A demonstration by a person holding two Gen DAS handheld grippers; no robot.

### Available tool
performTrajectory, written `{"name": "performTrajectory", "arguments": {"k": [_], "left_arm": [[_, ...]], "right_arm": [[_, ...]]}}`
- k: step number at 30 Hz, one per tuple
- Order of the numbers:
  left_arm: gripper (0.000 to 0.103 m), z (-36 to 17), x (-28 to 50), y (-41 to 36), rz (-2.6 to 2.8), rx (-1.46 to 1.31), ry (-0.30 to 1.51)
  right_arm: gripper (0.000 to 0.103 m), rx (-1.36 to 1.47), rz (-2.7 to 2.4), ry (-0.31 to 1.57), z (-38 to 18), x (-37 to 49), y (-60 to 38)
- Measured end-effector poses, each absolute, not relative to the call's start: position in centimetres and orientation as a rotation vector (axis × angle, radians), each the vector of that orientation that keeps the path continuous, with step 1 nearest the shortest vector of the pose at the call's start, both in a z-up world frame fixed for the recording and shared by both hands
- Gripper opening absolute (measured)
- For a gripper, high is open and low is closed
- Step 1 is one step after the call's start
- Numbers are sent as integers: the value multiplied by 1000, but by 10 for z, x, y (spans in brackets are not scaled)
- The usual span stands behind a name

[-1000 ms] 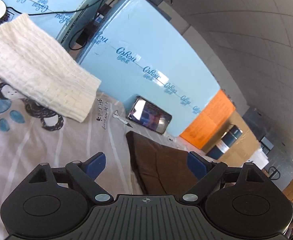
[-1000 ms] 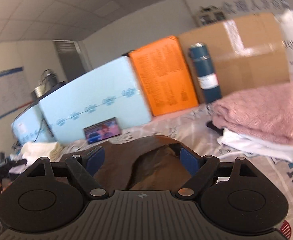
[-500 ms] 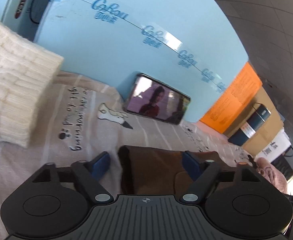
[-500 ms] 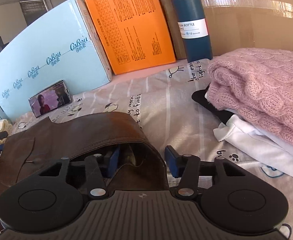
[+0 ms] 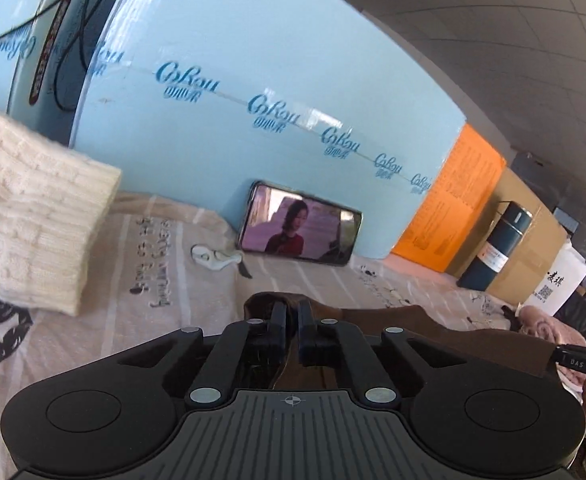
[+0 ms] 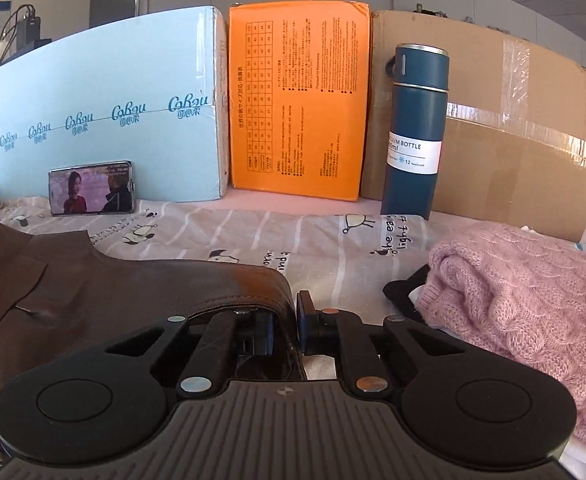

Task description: Fold clothes

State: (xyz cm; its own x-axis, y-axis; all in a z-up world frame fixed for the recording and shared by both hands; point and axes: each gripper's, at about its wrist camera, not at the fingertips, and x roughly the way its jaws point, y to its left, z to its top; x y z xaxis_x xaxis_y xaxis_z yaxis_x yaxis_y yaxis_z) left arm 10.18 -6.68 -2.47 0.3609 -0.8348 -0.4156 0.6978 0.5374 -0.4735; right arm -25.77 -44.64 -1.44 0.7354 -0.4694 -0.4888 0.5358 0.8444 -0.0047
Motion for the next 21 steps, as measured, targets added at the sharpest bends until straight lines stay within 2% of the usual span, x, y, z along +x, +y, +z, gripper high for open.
{"name": "performTrajectory", "arguments": {"k": [2, 4, 6, 8, 13, 19, 20, 21], "left_arm": [[27, -32, 110, -64, -988, -288, 747], [35, -38, 115, -62, -979, -325, 787], [38, -41, 118, -64, -973, -328, 796], [62, -43, 122, -66, -971, -334, 806], [63, -47, 135, -71, -1032, -444, 834], [61, -47, 137, -86, -1086, -427, 804], [53, -45, 133, -88, -1088, -386, 780], [41, -42, 127, -92, -1085, -332, 749]], "right_arm": [[11, 141, -575, 515, -19, -259, -448], [11, 148, -581, 527, -24, -259, -450], [11, 158, -578, 527, -26, -259, -452], [11, 168, -575, 523, -27, -259, -453], [12, 177, -579, 526, -30, -254, -454], [14, 184, -587, 534, -34, -248, -456], [14, 185, -589, 535, -34, -246, -456], [13, 186, -590, 536, -35, -245, -457]]}}
